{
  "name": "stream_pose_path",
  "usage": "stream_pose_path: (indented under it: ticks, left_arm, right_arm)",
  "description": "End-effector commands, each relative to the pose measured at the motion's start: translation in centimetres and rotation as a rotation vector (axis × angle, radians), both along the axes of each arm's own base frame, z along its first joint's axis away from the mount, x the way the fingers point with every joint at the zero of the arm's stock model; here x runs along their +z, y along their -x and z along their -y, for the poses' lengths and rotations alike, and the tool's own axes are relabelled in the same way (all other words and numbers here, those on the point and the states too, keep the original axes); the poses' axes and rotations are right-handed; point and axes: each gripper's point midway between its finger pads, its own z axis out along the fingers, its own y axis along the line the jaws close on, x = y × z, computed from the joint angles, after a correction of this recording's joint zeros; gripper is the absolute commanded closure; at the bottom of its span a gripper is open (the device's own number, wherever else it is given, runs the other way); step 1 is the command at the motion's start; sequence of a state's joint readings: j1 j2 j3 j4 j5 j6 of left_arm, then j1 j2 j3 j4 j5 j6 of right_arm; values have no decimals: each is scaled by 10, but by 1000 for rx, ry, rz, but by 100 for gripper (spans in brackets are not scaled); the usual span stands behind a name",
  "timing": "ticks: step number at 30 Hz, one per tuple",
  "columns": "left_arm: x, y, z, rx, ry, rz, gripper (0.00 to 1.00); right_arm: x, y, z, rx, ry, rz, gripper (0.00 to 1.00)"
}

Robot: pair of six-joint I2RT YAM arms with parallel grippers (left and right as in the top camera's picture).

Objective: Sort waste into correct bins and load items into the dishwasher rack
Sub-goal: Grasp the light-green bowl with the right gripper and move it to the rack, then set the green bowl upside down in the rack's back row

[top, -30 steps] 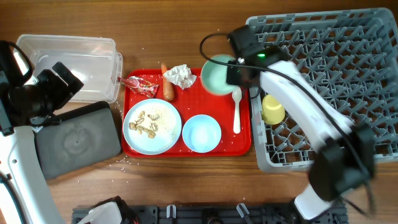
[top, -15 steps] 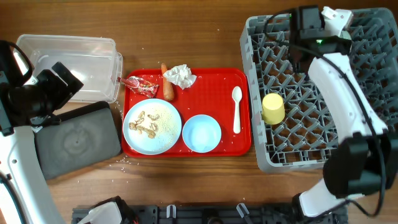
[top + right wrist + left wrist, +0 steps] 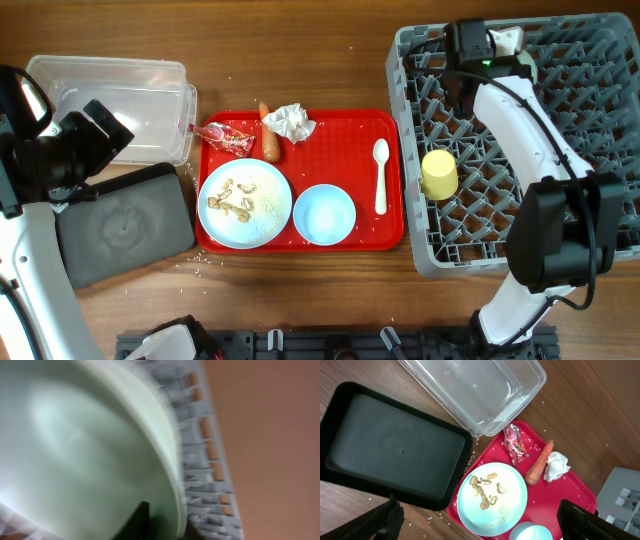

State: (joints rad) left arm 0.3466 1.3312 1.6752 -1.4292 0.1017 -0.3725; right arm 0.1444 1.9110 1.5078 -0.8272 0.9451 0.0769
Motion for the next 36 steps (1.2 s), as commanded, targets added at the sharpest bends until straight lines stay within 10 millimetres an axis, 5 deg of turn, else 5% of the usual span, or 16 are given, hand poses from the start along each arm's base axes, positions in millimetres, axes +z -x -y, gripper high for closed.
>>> stream_pose_path:
  ticks: [1,2,5,7,16,20,21,23,26,31,36]
  left_arm:
    - [4,-1,-3,13,-8,13,0]
    - [4,-1,-3,13,-7,13,0]
    - [4,-1,-3,13,-7,13,0]
    - [4,-1,-3,13,-7,13,0]
    - [4,-1,-3,13,-7,13,0]
    - [4,-1,-3,13,-7,13,0]
    - [4,-1,-3,13,-7,13,0]
    - [4,-1,-3,13,-7,13,0]
    - [4,-1,-3,13,-8,12,0]
    - [4,-1,-3,13,-7,13,0]
    - [4,-1,-3,13,-7,13,0]
  right_arm:
    - [-12,6,-41,72,-246,-11,66]
    - [-4,7,-45,83,-270,3,67]
    - [31,8,-45,90,-295,116,93]
    - [45,6,-36,76,-300,173,96]
    - [44,4,-19,34,-310,203,96]
    - [23,-3,-30,74,-584,188,96]
    - [18,-7,-39,105,-738,191,86]
    - [17,-10,-38,97,-890,226,48]
    - [26,-21,-27,38,-1028,341,27]
    - [37,-43,-13,-107,-1225,530,32]
    - [-24,-42,-11,-312,-1263,446,46]
